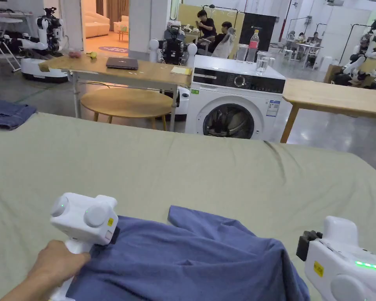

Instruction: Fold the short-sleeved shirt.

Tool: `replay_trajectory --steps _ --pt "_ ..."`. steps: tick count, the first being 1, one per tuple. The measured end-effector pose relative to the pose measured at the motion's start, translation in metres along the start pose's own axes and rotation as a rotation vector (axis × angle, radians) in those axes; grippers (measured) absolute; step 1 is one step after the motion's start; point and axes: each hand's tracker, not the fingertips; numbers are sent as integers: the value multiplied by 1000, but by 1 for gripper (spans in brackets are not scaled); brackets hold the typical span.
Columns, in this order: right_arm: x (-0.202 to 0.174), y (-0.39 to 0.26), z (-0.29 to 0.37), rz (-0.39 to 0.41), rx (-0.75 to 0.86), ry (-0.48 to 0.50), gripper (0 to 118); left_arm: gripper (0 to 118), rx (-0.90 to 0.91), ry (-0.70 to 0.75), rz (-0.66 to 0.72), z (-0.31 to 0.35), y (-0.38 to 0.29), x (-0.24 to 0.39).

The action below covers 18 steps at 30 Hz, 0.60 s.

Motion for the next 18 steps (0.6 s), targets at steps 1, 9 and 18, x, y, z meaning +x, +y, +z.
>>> replay_trajectory --steps 1,9,18 --pt "6 3 -2 -12 -9 -6 0 0 19 -21 9 4 -1 -6" --pt "41 -4 -57 -24 -359 36 63 0 154 -17 56 66 -25 -27" --pt "28 -45 -90 11 -509 67 14 0 158 -8 56 85 -46 -31"
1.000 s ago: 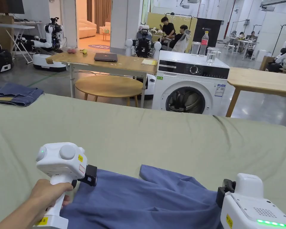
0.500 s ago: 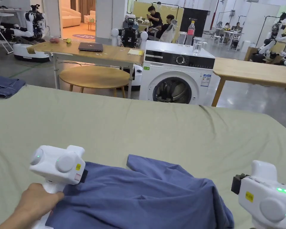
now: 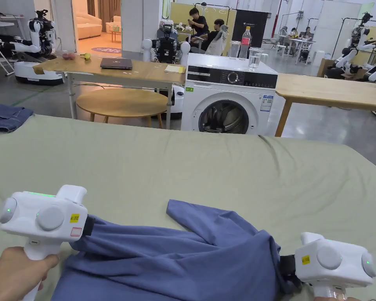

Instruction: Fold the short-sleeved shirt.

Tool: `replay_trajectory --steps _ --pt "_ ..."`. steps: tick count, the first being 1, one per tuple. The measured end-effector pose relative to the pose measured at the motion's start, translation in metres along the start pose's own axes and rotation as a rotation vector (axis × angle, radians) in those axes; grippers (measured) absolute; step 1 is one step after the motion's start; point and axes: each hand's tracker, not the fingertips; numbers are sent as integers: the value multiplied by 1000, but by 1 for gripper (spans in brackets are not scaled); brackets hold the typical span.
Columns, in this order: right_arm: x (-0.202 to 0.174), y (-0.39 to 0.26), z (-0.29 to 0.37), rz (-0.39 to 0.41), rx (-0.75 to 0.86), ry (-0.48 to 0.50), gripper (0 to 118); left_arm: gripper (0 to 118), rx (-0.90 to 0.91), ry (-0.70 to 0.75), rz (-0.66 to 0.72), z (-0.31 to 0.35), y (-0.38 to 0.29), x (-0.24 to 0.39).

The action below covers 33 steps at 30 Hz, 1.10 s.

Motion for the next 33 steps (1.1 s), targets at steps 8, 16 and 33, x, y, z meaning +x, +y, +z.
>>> replay_trajectory --steps 8,16,33 --pt "-2 8 43 36 162 -11 0 0 61 -7 23 22 9 -3" --pt "3 62 144 30 450 -18 0 0 230 37 39 99 57 -33" --pt "-81 222 271 140 722 -54 0 0 467 169 116 220 211 -114"
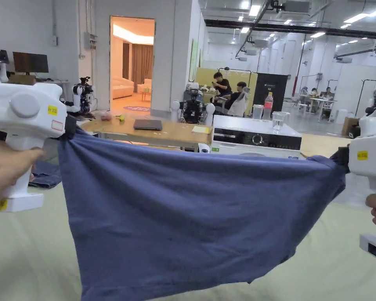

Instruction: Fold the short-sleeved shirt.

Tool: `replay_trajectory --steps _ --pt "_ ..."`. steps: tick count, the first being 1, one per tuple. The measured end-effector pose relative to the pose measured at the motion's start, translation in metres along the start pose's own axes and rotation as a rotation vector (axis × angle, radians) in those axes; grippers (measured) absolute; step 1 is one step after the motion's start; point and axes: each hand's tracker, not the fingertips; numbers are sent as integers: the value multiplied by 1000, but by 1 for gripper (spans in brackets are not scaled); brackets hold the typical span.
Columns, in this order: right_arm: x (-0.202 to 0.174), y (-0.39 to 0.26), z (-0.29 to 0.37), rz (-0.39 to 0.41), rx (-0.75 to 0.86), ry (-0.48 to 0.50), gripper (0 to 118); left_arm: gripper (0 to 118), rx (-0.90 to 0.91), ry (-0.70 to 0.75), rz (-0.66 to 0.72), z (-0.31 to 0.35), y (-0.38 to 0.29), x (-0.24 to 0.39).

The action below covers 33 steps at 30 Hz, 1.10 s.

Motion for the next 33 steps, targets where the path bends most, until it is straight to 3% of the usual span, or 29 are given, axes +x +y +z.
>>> replay_trajectory --steps 8,14,24,33 --pt "-19 64 -35 -20 61 -4 0 0 56 36 -4 -11 63 -13" --pt "-25 57 -50 1 84 -20 0 0 57 46 -27 -19 54 -9" --pt "-17 -90 -35 57 -107 -37 0 0 -117 -22 -43 -29 -107 -2" --pt "-1 -255 23 116 -279 -31 0 0 -205 -62 35 35 -277 -2"
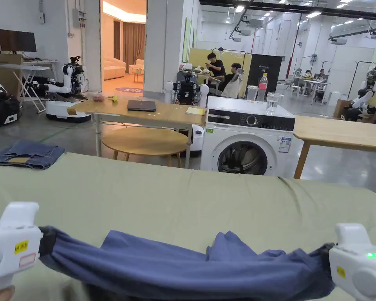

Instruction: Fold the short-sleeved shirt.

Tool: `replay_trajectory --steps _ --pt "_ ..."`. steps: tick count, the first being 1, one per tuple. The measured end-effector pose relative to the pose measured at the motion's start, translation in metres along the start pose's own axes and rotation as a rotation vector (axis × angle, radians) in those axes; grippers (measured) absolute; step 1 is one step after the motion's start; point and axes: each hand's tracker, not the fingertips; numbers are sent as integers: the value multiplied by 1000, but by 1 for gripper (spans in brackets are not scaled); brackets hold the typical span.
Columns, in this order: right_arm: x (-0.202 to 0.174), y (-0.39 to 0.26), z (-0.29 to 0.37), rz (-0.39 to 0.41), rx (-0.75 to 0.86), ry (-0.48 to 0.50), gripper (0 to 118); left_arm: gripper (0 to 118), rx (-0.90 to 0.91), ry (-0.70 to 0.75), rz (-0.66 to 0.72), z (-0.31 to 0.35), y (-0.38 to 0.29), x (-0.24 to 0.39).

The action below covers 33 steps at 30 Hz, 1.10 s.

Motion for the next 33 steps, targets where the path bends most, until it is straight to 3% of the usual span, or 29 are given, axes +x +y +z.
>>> replay_trajectory --steps 4,9,11,13,16,23,24,25,26,27,30,33 --pt "-5 -50 4 1 -47 8 0 0 -68 13 -23 7 -53 2" --pt "-8 -80 1 -14 -84 -3 0 0 -109 22 42 6 -88 -2" --pt "-9 -86 0 -14 -84 -8 17 15 -135 25 45 2 -93 -3" --pt "-12 -87 5 -8 -75 -15 46 37 -144 30 46 -2 -95 -8" --pt "-16 -82 20 -51 3 -1 52 47 -78 23 84 8 -90 -12" --pt "-57 -66 56 -163 170 62 48 47 87 -20 38 22 -80 18" --pt "-67 -67 62 -171 200 81 36 44 112 -26 27 25 -81 26" --pt "-75 -67 66 -165 219 87 4 29 135 -30 15 36 -81 45" --pt "-85 -66 69 -155 219 93 0 11 151 -33 -2 38 -82 55" --pt "-94 -65 71 -149 224 91 0 0 155 -19 -23 38 -82 64" --pt "-109 -65 76 -173 237 176 0 0 139 15 -62 35 -86 85" --pt "-124 -65 75 -157 223 167 0 0 93 -18 -40 31 -86 87"
